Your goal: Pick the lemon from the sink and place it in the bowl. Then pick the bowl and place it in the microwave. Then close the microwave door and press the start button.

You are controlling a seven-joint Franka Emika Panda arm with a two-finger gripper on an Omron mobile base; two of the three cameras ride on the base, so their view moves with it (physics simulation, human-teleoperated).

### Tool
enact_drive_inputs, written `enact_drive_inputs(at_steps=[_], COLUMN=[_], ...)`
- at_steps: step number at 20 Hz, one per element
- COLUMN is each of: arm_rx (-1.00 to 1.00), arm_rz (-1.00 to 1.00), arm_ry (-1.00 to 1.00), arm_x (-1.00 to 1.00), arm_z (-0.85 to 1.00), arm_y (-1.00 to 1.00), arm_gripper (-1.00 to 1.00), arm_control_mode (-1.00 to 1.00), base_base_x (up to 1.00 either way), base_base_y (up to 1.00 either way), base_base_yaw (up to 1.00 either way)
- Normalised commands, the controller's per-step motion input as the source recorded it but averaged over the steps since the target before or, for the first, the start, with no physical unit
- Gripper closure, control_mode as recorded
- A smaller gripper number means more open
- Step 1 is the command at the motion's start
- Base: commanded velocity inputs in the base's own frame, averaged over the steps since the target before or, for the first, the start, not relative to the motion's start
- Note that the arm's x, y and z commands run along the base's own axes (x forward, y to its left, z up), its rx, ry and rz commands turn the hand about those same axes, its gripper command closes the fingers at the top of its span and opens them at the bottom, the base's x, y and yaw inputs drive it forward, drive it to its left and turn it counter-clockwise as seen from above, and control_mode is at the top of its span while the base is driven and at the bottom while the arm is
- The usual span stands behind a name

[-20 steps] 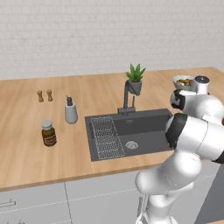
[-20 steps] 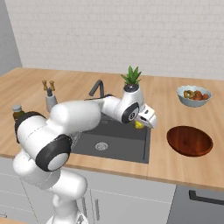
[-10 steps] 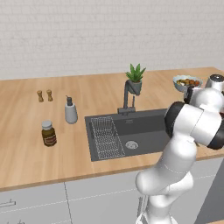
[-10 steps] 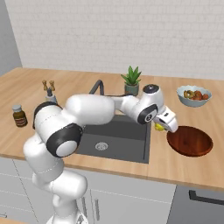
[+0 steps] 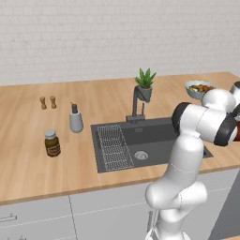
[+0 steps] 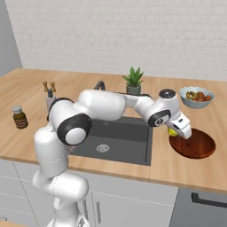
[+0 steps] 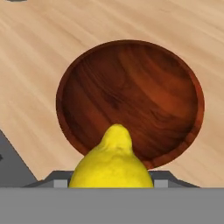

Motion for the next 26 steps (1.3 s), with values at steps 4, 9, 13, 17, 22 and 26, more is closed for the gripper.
enact_drive_inputs(at_steps=[4, 9, 13, 17, 22, 26], arm_rx=[0.10, 0.06, 0.02, 0.00, 0.00, 0.02], arm_rz=[0.00, 0.00, 0.00, 0.00, 0.00, 0.00], arm_ry=[0.00, 0.00, 0.00, 0.01, 0.01, 0.04], arm_x=[0.13, 0.24, 0.27, 0.32, 0.32, 0.27], arm_z=[-0.29, -0.23, -0.20, -0.35, -0.49, -0.48], arm_y=[-0.44, -0.28, -0.14, -0.04, -0.03, -0.10], arm_gripper=[1.00, 1.00, 1.00, 1.00, 1.00, 1.00], arm_control_mode=[-1.00, -1.00, -1.00, -1.00, -1.00, -1.00], base_base_x=[0.00, 0.00, 0.00, 0.00, 0.00, 0.00], base_base_y=[0.00, 0.00, 0.00, 0.00, 0.00, 0.00], base_base_yaw=[0.00, 0.00, 0.00, 0.00, 0.00, 0.00])
